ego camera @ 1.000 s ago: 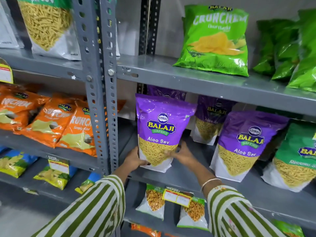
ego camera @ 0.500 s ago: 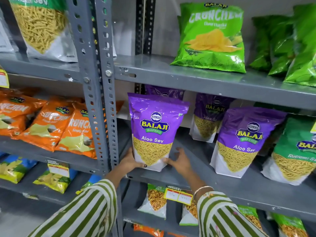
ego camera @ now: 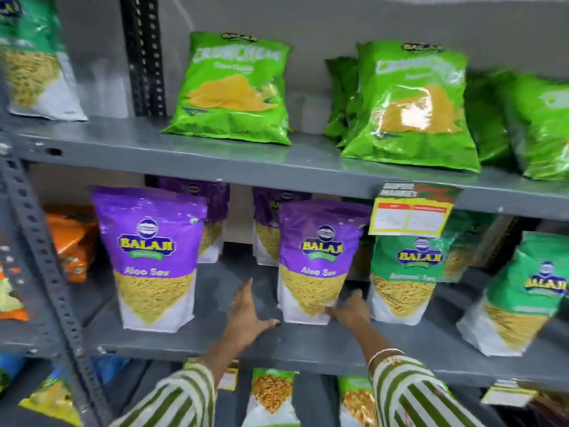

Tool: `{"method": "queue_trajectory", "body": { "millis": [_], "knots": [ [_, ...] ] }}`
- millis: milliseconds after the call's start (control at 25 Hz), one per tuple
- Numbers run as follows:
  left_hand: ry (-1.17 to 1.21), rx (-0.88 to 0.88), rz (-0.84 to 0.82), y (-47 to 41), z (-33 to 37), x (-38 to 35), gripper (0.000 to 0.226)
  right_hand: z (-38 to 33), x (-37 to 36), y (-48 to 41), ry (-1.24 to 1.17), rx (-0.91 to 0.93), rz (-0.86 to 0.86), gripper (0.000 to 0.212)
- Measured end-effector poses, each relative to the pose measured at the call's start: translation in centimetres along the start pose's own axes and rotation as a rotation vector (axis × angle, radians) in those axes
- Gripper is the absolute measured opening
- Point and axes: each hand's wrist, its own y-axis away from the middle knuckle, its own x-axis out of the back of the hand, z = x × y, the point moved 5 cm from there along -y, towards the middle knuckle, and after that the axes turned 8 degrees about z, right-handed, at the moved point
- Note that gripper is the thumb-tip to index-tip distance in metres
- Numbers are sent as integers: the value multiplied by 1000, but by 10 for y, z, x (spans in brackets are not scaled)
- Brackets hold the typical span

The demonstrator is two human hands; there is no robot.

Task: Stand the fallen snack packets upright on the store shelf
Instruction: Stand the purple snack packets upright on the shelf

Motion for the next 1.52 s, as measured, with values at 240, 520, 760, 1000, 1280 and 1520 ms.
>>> {"method": "queue_trajectory", "body": {
  "millis": [240, 520, 760, 1000, 1280, 1520],
  "knots": [
    [192, 251, -128, -27, 39, -51, 68, 1, -22, -43, -390, 148, -252, 103],
    [161, 314, -37, -1, 3, 3, 81, -32, -46, 30, -510, 221, -355, 107],
    [78, 297, -89, -4, -8, 16, 92, -133, 55, 53, -418, 381, 225, 71],
    [79, 270, -101, -13, -25, 5, 108, -236, 51, 69, 369, 728, -88, 48],
    [118, 255, -105, -5, -13, 11, 116, -225, 45, 55, 172, 651, 169, 48],
    [112, 276, -161, -2, -13, 5, 94, -110, 49, 27, -305, 389, 296, 94]
  ]
}}
